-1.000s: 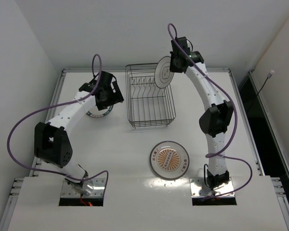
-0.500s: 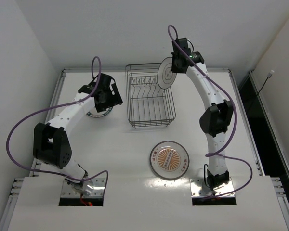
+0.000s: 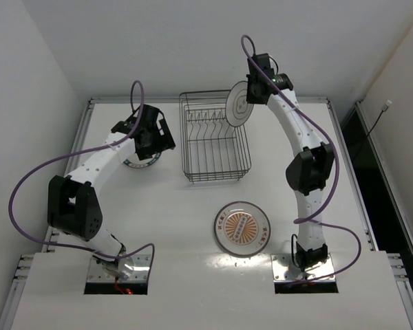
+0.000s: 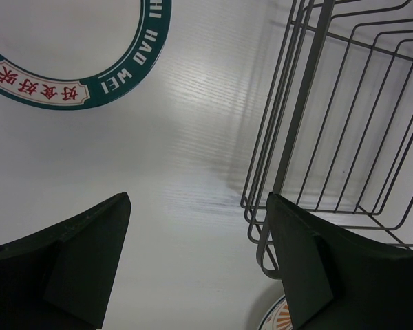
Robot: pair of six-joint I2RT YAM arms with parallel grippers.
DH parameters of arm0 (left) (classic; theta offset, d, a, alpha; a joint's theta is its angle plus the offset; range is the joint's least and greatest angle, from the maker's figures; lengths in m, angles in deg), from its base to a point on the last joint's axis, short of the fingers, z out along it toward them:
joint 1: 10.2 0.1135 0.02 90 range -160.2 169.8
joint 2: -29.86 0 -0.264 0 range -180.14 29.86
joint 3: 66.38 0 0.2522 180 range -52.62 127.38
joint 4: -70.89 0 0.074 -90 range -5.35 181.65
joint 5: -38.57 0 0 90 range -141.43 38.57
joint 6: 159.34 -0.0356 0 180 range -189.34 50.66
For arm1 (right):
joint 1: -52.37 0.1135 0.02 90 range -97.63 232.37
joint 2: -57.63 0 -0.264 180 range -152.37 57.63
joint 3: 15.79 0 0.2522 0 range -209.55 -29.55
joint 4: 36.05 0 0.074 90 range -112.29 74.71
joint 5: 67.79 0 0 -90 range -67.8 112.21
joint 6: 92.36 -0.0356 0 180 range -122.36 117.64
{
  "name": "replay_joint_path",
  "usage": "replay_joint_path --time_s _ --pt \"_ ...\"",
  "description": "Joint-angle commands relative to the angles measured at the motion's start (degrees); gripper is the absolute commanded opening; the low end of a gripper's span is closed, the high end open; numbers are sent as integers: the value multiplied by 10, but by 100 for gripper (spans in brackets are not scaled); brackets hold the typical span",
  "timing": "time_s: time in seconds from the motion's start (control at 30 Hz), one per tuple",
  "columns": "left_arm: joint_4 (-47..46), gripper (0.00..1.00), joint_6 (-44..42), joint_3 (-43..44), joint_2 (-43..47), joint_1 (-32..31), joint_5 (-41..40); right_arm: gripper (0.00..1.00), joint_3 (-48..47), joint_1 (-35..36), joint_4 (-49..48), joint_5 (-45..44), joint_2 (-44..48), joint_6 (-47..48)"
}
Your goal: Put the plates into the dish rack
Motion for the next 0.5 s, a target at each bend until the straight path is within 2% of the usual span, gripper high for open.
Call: replay_joint_path --time_s 0.0,0.23,0.47 --pt "-8 78 -7 23 6 6 2 0 -16 -10 -25 -18 31 3" --pt "-3 78 -7 33 0 6 -3 0 -35 -20 -25 -18 31 3" --pt "-3 78 -7 28 0 6 -3 0 0 -20 -25 -8 31 3"
